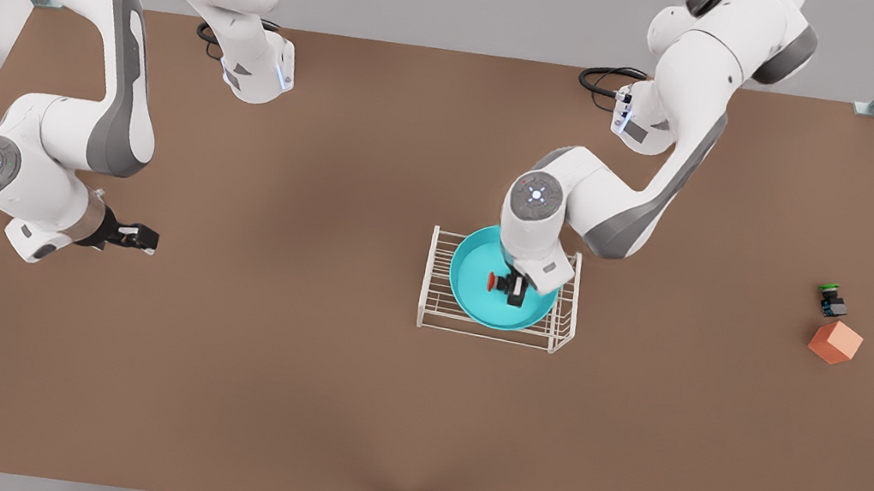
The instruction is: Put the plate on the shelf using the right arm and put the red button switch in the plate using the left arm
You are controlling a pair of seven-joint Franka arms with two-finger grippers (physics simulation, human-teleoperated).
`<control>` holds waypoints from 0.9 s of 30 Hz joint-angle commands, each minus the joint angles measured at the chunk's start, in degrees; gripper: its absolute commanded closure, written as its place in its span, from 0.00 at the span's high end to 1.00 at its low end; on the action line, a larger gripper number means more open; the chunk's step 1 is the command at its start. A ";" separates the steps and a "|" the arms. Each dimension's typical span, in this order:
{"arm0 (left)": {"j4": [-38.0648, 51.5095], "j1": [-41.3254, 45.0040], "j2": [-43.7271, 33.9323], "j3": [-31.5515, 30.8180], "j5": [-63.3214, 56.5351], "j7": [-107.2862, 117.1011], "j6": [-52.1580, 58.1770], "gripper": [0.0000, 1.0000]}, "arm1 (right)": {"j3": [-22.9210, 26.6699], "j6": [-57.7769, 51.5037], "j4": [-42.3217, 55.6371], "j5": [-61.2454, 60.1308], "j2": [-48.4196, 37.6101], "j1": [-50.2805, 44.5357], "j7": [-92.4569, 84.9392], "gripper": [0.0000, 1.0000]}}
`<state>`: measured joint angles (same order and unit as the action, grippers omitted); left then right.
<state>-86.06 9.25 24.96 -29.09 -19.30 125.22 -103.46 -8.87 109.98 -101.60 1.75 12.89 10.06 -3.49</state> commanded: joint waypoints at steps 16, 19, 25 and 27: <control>-2.09 -4.68 -14.85 26.99 23.52 -129.70 9.86 1.00 | -0.10 0.24 0.52 0.01 2.49 0.04 -0.03 1.00; -2.18 -4.85 -14.94 27.07 23.61 -129.79 9.86 1.00 | -0.10 0.24 1.14 0.01 3.28 -0.13 -0.47 1.00; -2.27 -5.29 -14.85 27.25 23.52 -130.14 9.77 1.00 | -0.36 -7.05 6.06 0.53 4.77 -0.48 -0.12 1.00; -2.18 -5.20 -14.59 27.25 23.43 -130.14 9.51 1.00 | -0.36 -21.98 14.04 0.71 8.29 -0.40 -0.21 1.00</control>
<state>-88.30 3.99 10.37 -1.84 4.18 27.77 -93.15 -9.17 102.48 -89.98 2.28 20.36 9.63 -3.55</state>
